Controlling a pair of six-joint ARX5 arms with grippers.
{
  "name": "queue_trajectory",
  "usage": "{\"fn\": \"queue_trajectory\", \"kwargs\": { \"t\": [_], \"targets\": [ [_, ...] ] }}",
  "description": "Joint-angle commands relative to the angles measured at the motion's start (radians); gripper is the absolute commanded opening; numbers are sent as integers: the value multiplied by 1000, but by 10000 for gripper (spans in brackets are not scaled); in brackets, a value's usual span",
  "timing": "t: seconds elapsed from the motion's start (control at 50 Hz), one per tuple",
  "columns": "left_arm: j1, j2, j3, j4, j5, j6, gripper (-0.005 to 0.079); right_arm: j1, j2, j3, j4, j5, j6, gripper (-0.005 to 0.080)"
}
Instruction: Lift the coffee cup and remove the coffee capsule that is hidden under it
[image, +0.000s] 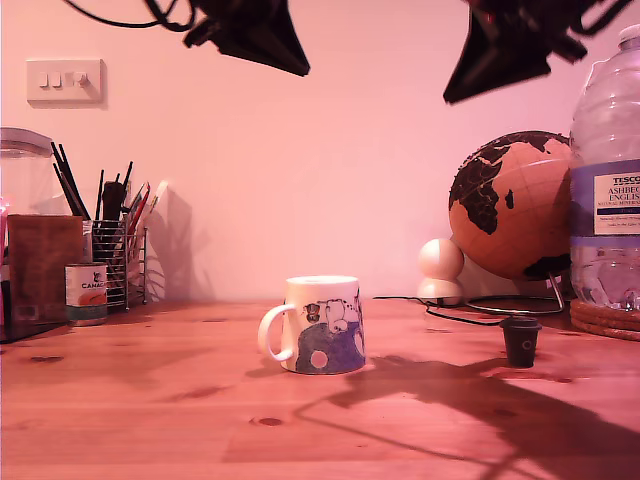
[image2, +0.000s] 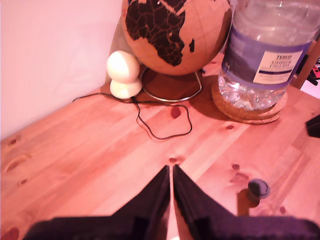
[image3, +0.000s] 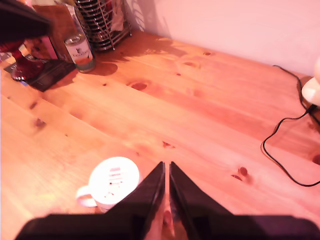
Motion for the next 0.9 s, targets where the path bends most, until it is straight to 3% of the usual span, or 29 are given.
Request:
{"fn": "queue_trajectory", "kwargs": {
  "t": [0.0, 0.28, 0.46, 0.6, 0.88],
  "targets": [
    [3, -74, -85, 56, -10, -21, -20, 4, -75, -51, 32, 3, 7, -13],
    [15, -319, -400, 256, -43, -57, -20, 74, -253, -187, 146, 4, 21, -13],
    [5, -468, -519, 277, -80, -76, -19, 135, -354, -224, 154, 30, 29, -13],
    [-6, -568, -583, 269, -109, -86, -19, 175, -423, -226, 145, 41, 40, -13],
    [-21, -631, -586, 247, -101, -91, -19, 236, -460, -226, 126, 41, 39, -13]
  ]
}}
